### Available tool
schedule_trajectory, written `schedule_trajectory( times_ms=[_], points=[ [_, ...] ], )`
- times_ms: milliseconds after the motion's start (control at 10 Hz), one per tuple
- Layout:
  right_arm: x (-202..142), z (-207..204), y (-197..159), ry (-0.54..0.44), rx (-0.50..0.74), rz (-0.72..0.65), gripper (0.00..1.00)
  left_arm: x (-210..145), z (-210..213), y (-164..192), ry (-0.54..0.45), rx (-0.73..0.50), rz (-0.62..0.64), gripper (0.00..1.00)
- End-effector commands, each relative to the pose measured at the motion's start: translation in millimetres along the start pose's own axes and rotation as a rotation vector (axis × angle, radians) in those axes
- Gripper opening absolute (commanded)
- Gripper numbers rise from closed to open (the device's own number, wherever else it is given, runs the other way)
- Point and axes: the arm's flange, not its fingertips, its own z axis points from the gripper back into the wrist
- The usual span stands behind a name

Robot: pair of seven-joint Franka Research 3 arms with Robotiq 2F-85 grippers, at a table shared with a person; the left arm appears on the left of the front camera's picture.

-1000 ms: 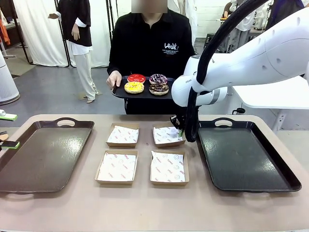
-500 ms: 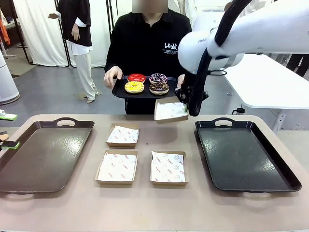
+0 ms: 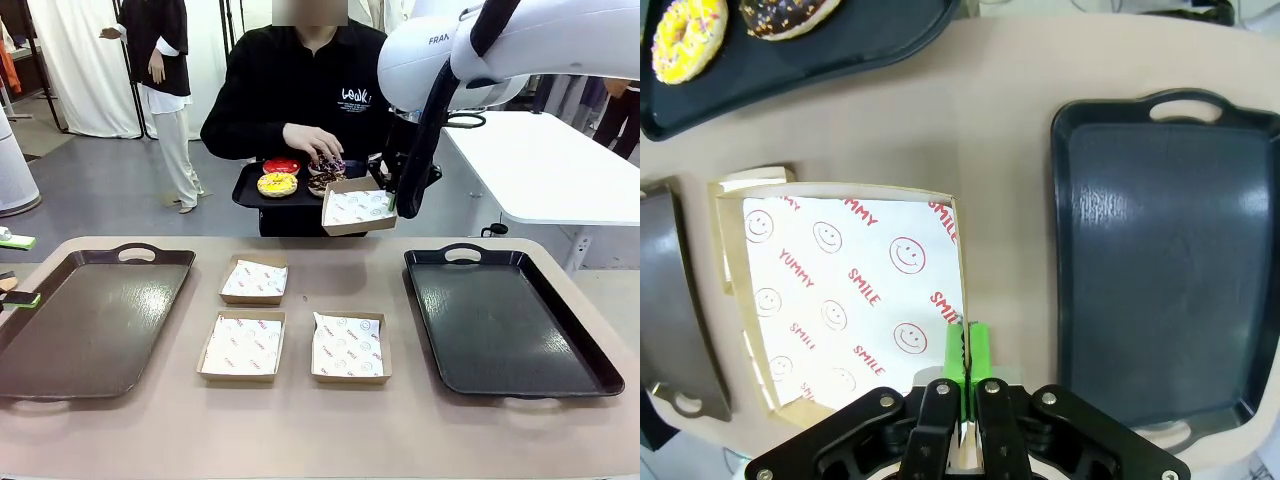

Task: Individually package the donuts and arrange them on the tray.
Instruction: Pick up one Paper togo box, then place the picked Paper togo box on the Handle tray while simultaneously picking up another Paper togo box from the table with the other hand.

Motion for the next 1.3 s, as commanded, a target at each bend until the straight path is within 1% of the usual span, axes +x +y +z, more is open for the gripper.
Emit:
schedule_trajectory(
  times_ms=[0, 1200],
  points=[
    [1.4, -3.0, 1.1, -0.005, 0.004, -0.005, 0.00, -0.8, 1.0, -1.2, 0.000, -0.012, -0.006, 1.00],
    [1.4, -3.0, 1.1, -0.005, 0.004, -0.005, 0.00, -0.8, 1.0, -1.2, 0.000, -0.012, -0.006, 1.00]
  ],
)
